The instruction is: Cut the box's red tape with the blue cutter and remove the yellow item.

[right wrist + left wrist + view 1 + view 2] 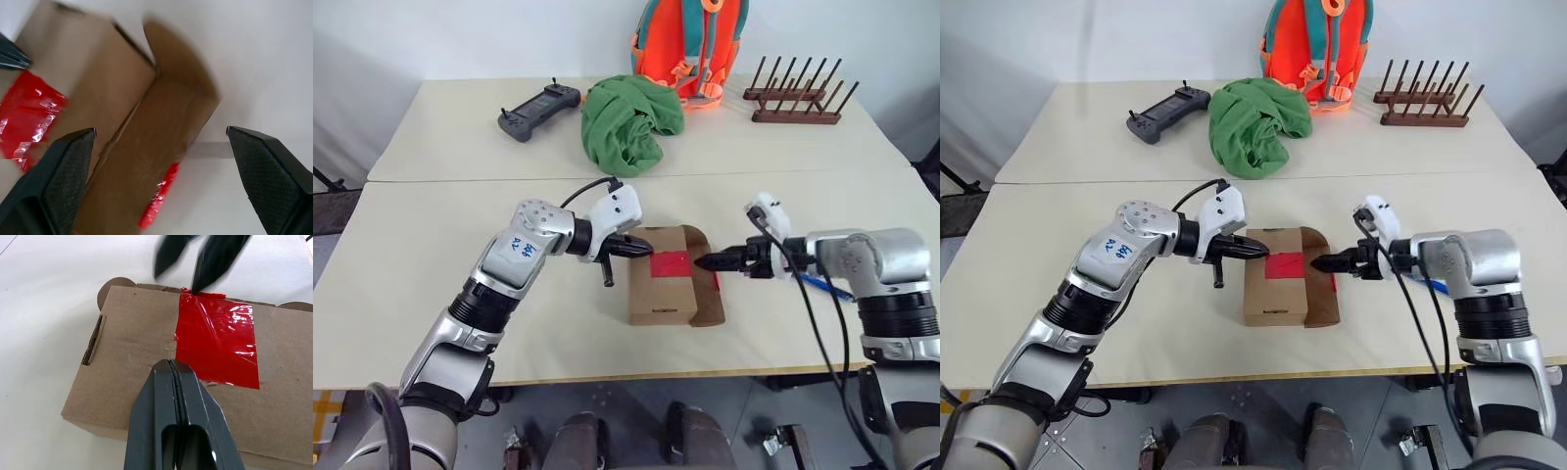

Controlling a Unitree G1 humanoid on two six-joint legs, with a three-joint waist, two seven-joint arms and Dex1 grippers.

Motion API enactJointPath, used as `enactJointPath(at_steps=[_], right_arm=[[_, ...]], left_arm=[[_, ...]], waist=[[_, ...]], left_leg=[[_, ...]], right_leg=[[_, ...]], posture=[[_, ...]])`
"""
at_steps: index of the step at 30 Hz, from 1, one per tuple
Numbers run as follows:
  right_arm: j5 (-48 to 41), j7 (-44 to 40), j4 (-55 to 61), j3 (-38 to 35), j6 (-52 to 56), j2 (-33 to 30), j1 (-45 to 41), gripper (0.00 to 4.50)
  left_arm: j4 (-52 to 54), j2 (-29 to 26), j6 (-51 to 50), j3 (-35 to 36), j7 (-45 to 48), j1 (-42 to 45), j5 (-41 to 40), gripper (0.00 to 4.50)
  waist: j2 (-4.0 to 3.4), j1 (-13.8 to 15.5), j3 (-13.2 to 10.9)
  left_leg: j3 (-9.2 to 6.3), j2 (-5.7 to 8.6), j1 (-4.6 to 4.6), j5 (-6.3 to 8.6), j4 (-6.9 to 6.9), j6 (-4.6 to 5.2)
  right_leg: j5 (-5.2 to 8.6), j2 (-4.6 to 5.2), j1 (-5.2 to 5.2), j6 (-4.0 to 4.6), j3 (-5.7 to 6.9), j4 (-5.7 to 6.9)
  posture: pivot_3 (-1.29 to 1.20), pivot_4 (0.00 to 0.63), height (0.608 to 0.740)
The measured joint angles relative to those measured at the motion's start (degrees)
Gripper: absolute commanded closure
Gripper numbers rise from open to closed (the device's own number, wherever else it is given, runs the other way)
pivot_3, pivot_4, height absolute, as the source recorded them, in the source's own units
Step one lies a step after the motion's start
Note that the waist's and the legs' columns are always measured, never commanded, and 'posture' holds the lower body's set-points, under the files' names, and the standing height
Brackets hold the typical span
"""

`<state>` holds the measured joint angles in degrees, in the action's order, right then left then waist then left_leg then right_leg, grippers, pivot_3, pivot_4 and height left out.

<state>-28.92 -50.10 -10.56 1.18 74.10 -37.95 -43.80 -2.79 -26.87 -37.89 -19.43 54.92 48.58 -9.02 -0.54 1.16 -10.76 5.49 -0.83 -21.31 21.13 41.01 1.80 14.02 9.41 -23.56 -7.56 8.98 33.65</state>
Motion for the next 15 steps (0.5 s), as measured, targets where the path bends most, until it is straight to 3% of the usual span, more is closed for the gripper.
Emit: enactJointPath(at_steps=[8,15], right_arm=[[-0.50,-3.11,-8.02,0.73,0.23,1.82,-3.59,0.04],[-4.53,-3.98,-4.05,0.25,6.33,3.51,-1.76,0.04]], left_arm=[[0.60,-0.82,-0.64,0.16,0.16,-0.20,0.21,4.50],[2.07,-0.94,-1.59,0.07,0.28,-0.49,0.26,4.50]], waist=[[0.02,-0.76,0.02],[0.01,-1.26,0.02]], left_leg=[[0.00,-0.02,0.09,0.00,0.01,-0.01],[-0.07,-0.03,0.08,0.01,-0.06,-0.05]], right_leg=[[0.00,0.00,0.02,0.00,-0.01,0.12],[0.00,0.00,-0.01,0.00,0.03,0.16]], posture=[[0.00,0.150,0.740],[0.00,0.150,0.740]])
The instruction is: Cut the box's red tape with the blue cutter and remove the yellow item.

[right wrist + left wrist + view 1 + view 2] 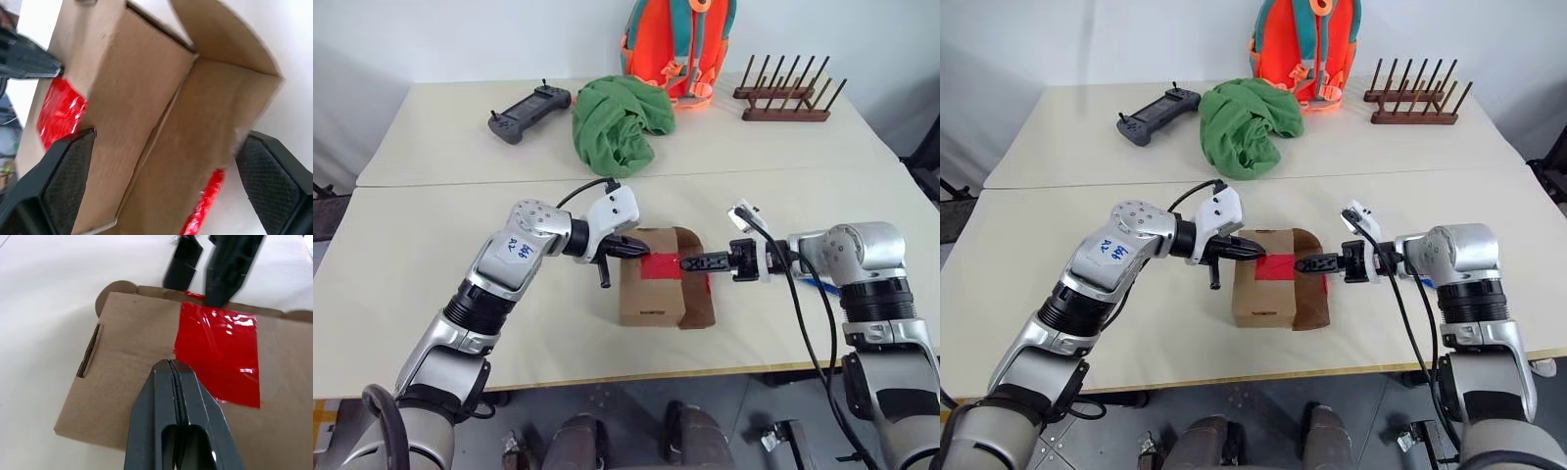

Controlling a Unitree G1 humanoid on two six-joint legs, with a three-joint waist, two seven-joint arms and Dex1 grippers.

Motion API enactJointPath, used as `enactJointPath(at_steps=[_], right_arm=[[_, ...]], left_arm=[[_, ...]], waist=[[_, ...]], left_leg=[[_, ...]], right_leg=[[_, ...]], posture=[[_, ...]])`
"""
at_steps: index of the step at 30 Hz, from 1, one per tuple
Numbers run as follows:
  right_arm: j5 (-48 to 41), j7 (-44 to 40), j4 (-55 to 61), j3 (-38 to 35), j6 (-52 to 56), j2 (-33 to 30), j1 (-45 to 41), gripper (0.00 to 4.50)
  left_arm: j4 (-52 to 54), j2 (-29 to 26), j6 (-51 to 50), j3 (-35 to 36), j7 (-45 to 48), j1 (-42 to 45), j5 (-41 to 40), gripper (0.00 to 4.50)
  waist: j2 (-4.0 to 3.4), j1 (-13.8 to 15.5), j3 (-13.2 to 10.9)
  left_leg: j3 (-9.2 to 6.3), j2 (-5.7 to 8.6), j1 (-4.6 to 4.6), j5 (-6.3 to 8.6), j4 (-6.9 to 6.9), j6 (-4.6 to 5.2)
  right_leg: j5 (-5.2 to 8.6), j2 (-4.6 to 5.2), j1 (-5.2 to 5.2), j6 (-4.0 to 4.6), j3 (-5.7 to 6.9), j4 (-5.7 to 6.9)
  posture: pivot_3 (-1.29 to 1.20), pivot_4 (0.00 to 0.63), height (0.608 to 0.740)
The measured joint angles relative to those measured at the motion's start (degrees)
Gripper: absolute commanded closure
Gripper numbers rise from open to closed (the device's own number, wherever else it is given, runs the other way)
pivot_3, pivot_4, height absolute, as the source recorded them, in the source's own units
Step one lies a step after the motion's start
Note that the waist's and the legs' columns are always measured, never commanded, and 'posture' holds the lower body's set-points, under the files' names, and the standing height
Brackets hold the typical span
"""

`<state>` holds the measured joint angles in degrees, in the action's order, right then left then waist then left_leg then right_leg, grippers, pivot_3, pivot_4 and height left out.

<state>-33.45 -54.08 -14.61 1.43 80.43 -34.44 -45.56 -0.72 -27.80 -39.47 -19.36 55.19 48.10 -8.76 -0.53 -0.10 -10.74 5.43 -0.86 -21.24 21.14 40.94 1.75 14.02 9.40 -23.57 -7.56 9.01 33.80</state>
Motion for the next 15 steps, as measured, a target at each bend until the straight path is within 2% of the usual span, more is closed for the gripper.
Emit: enactJointPath(at_steps=[9,15], right_arm=[[-1.32,4.78,5.09,-4.07,3.36,2.73,3.00,0.04],[-1.37,12.22,10.60,-10.55,6.54,7.40,6.15,0.04]], left_arm=[[0.02,0.22,-0.47,0.04,-0.10,0.00,0.01,4.50],[0.35,0.01,-0.58,0.02,-0.20,-0.40,0.25,4.50]], waist=[[-0.01,-0.01,0.01],[0.02,-0.01,0.18]], left_leg=[[0.01,-0.01,0.04,0.00,0.02,-0.01],[-0.04,-0.02,0.10,0.00,0.02,-0.02]], right_leg=[[0.00,0.00,0.01,0.00,-0.04,0.02],[0.00,0.00,0.03,0.00,-0.08,0.02]], posture=[[0.00,0.150,0.740],[0.00,0.150,0.740]])
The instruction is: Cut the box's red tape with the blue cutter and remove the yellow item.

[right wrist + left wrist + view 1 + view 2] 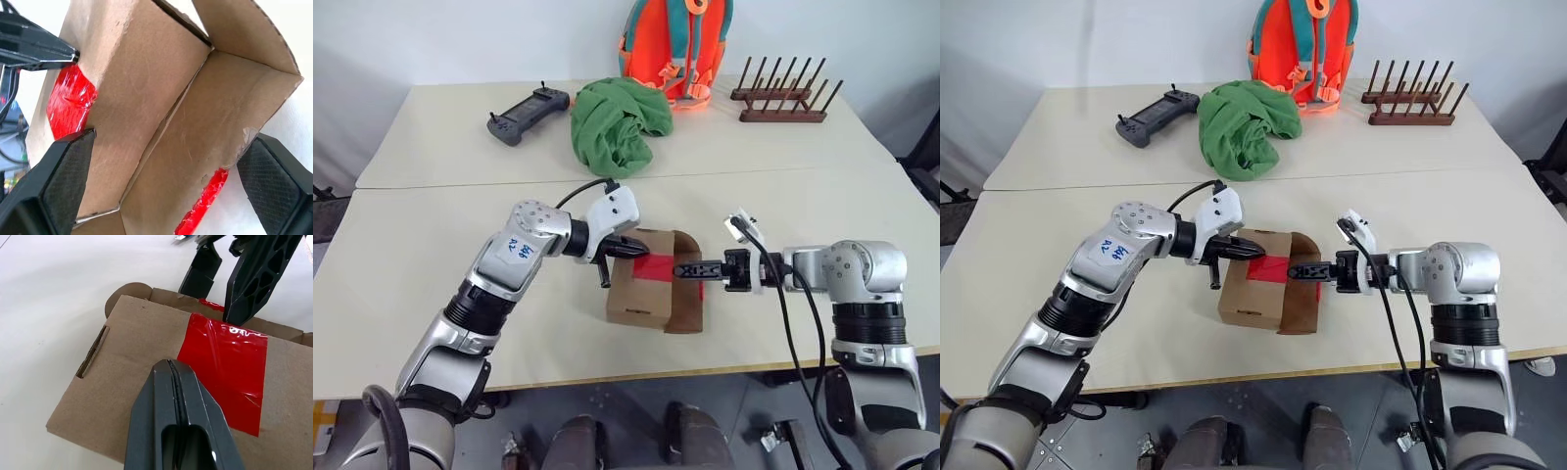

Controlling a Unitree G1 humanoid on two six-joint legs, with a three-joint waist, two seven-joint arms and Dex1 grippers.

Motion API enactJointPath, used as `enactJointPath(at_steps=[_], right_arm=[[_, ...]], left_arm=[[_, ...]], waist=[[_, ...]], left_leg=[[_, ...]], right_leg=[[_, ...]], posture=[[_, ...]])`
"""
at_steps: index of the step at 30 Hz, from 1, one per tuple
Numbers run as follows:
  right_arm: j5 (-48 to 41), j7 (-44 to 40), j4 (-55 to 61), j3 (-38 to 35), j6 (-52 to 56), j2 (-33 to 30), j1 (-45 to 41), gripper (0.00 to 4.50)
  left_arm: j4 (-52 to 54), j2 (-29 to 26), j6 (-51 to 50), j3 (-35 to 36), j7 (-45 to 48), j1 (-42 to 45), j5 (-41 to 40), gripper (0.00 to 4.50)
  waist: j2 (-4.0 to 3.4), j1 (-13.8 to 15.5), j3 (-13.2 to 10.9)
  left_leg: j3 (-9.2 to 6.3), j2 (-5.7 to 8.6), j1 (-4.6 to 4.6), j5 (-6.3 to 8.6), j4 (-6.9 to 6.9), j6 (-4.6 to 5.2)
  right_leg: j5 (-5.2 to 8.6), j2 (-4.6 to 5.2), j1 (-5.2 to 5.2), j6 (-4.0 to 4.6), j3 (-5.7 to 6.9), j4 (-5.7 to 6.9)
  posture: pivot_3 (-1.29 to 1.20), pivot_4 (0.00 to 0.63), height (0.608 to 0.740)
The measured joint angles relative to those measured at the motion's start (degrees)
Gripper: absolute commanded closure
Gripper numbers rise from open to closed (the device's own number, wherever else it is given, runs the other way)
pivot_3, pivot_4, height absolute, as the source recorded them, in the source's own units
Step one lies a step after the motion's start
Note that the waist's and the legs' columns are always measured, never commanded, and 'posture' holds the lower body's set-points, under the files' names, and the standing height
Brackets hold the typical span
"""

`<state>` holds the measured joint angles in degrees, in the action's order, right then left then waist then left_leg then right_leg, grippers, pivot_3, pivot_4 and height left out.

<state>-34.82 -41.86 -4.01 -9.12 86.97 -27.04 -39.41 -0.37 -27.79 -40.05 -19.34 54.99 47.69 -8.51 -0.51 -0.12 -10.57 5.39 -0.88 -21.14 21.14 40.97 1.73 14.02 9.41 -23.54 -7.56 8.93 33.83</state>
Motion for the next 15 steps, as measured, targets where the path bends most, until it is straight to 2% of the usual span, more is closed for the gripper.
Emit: enactJointPath(at_steps=[6,15], right_arm=[[-1.80,4.92,6.70,-3.67,2.66,1.85,3.47,0.04],[-10.27,11.17,12.20,-5.29,2.76,1.63,8.74,0.04]], left_arm=[[1.14,-0.13,0.07,-0.33,0.11,-0.42,0.05,4.50],[0.99,-0.16,0.82,-0.67,0.17,-0.42,0.24,4.50]], waist=[[-0.03,0.09,0.02],[-0.01,0.12,0.04]], left_leg=[[-0.06,0.01,-0.02,0.01,-0.03,-0.02],[-0.05,0.01,-0.01,0.02,-0.09,-0.02]], right_leg=[[0.00,0.00,-0.01,0.00,0.01,0.00],[0.00,0.00,-0.01,0.00,0.05,-0.02]], posture=[[0.00,0.150,0.740],[0.00,0.150,0.740]])
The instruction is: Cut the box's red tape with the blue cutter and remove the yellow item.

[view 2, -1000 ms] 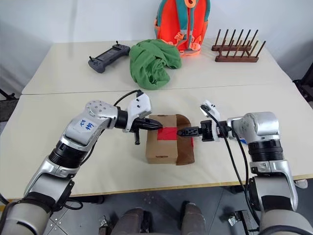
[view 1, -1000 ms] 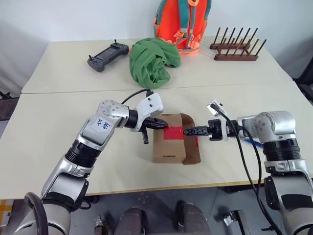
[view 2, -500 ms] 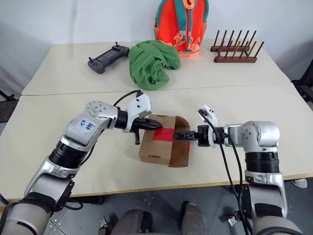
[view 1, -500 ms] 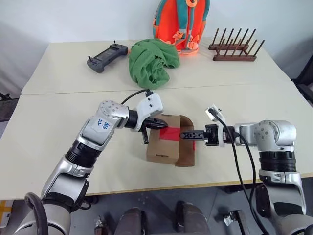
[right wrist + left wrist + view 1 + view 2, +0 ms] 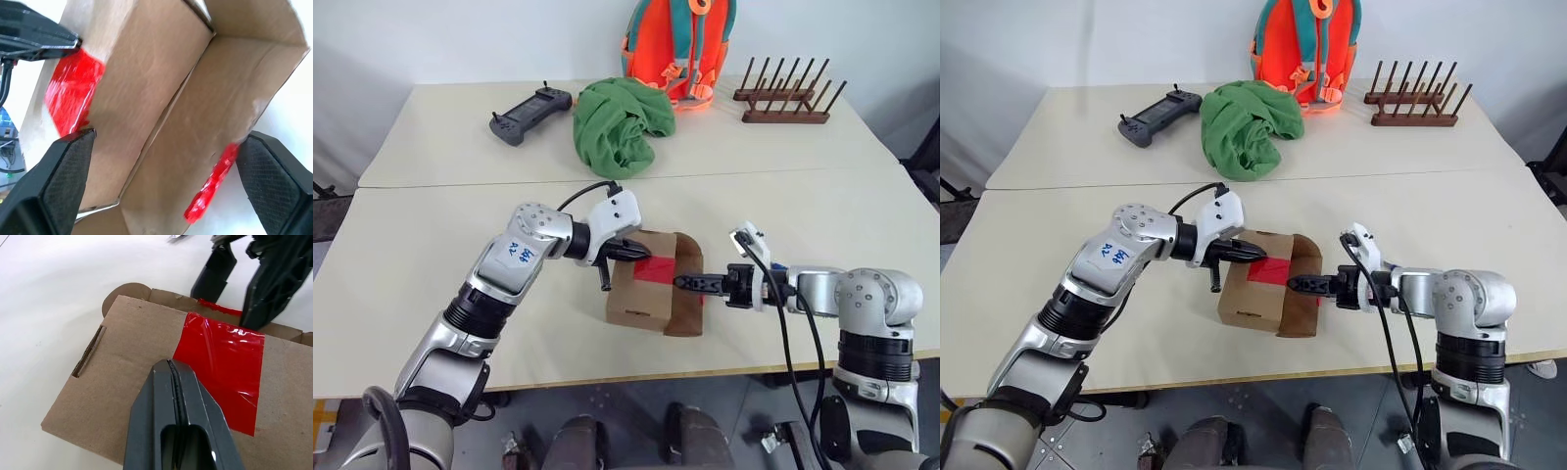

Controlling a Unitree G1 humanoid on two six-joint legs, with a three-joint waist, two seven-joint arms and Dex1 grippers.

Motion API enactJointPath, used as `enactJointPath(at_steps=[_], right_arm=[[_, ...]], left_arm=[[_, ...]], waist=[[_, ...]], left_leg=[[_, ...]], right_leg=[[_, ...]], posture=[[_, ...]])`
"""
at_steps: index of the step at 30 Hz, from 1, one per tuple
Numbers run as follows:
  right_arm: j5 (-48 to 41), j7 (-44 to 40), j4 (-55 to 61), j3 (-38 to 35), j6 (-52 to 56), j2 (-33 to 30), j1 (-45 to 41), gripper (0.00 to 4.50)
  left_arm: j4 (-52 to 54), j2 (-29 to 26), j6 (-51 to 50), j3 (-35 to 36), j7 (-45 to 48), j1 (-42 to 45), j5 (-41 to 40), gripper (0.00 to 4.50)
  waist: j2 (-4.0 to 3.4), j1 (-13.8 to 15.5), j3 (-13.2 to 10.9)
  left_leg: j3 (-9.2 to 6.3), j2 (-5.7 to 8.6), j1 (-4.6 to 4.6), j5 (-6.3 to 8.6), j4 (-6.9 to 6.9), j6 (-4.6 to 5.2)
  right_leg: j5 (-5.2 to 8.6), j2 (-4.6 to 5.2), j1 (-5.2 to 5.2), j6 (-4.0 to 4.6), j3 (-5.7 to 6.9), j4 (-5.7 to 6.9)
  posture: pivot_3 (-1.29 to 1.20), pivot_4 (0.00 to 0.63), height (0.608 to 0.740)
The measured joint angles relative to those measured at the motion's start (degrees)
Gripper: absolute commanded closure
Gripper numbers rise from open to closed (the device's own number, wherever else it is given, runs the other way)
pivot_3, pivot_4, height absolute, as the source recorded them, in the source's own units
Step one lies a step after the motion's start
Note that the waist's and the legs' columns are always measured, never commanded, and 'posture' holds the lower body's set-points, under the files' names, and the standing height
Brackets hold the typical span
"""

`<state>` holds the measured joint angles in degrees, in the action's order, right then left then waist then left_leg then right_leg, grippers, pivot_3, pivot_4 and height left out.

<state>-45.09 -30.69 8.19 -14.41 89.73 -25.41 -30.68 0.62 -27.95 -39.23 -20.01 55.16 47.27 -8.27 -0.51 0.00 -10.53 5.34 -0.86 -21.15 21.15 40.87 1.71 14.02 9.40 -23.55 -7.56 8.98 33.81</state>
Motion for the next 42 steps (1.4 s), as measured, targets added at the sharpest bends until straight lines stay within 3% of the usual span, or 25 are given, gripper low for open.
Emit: enactJointPath(at_steps=[2,5,16,17,28,37,42], right_arm=[[-0.99,1.49,0.33,-0.05,0.01,0.22,0.25,0.04],[-1.27,3.52,-0.94,-0.94,0.20,1.56,-0.08,0.62],[-1.21,7.32,-4.66,-0.27,1.85,2.99,-2.04,4.38],[-1.66,7.80,-4.65,-0.25,2.22,2.99,-2.55,4.49],[-11.66,20.39,-3.58,0.77,2.51,-2.01,-6.73,4.49],[-29.46,42.74,-2.73,0.95,2.50,-8.69,-13.79,4.49],[-42.68,55.98,-2.10,4.53,1.69,-14.07,-16.30,4.49]], left_arm=[[-0.04,-0.01,0.05,-0.02,-0.01,0.00,0.14,4.50],[-0.28,0.01,-0.01,-0.03,-0.07,0.00,0.38,4.50],[0.42,0.05,-0.05,0.18,-0.18,-0.39,0.49,4.50],[0.54,0.05,-0.04,0.24,-0.19,-0.48,0.50,4.50],[-1.31,1.91,2.54,0.55,-0.15,-0.45,0.67,4.50],[-3.47,4.93,5.52,1.67,-0.40,0.57,0.66,4.50],[-4.16,6.25,6.74,2.24,-0.98,0.57,0.67,4.50]], waist=[[0.01,-0.04,0.02],[0.19,-0.08,0.18],[0.24,-0.10,0.23],[0.24,-0.10,0.23],[0.15,0.08,0.17],[0.14,0.19,0.16],[0.14,0.41,0.16]], left_leg=[[-0.01,0.00,0.01,0.00,0.00,0.00],[-0.01,-0.02,0.04,0.00,0.01,0.00],[-0.06,-0.03,-0.02,0.00,0.00,0.01],[-0.06,-0.03,-0.03,0.00,0.00,0.01],[-0.06,0.00,-0.15,-0.01,-0.02,0.05],[-0.02,0.00,-0.18,-0.01,-0.05,0.06],[-0.04,-0.04,-0.25,-0.02,-0.04,0.07]], right_leg=[[0.00,0.00,0.00,0.00,-0.02,-0.01],[0.00,0.00,0.00,0.01,-0.04,0.00],[0.01,0.00,-0.13,0.02,-0.16,-0.01],[0.01,0.00,-0.14,0.02,-0.17,-0.01],[0.01,0.03,-0.26,0.02,-0.26,-0.08],[0.01,0.04,-0.27,0.02,-0.22,-0.13],[0.01,0.05,-0.27,0.02,-0.18,-0.19]], posture=[[0.00,0.150,0.740],[0.00,0.150,0.740],[0.00,0.150,0.740],[0.00,0.150,0.740],[0.00,0.150,0.740],[0.00,0.150,0.740],[0.00,0.150,0.740]])
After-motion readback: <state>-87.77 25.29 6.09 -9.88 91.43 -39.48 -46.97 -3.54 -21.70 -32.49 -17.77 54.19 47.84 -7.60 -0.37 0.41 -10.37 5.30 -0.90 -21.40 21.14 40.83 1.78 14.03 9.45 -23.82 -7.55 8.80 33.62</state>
